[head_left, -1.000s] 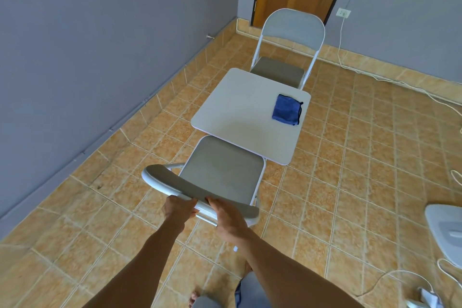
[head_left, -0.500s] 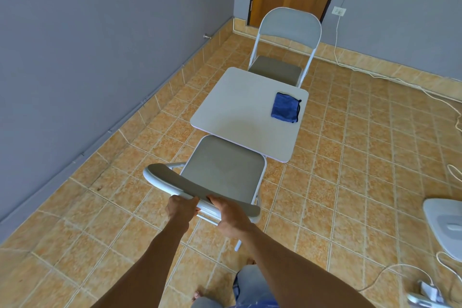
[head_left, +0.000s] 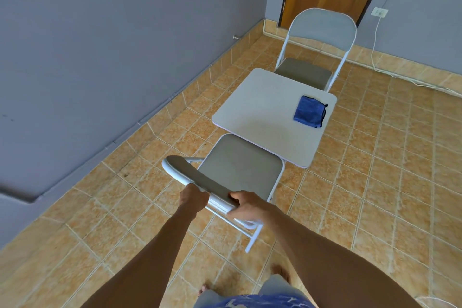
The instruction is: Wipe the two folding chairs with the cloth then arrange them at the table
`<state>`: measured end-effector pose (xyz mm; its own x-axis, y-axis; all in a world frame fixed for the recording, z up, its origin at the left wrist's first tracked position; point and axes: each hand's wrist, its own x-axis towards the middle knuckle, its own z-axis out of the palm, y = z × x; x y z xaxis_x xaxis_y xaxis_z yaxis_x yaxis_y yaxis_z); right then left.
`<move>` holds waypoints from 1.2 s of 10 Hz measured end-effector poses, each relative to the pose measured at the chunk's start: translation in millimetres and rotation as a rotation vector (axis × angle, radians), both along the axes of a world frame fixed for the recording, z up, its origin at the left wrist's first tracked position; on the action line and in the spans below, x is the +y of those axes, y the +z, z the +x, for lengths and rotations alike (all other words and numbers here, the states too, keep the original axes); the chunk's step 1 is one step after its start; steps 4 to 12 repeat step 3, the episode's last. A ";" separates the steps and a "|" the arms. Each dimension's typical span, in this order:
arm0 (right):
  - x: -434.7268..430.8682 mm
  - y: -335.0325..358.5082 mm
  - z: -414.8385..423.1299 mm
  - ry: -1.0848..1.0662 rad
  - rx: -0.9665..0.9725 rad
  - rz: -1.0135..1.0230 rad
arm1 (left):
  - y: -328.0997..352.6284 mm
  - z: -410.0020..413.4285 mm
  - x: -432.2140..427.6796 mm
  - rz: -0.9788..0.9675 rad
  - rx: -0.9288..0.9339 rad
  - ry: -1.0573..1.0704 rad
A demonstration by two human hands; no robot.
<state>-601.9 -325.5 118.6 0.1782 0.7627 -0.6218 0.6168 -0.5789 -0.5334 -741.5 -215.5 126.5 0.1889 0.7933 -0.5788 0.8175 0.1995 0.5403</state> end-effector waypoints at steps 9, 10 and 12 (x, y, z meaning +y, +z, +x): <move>21.2 20.7 78.9 0.138 -0.151 0.170 | 31.6 52.6 -10.4 0.135 0.247 -0.220; 21.2 20.7 78.9 0.138 -0.151 0.170 | 31.6 52.6 -10.4 0.135 0.247 -0.220; 21.2 20.7 78.9 0.138 -0.151 0.170 | 31.6 52.6 -10.4 0.135 0.247 -0.220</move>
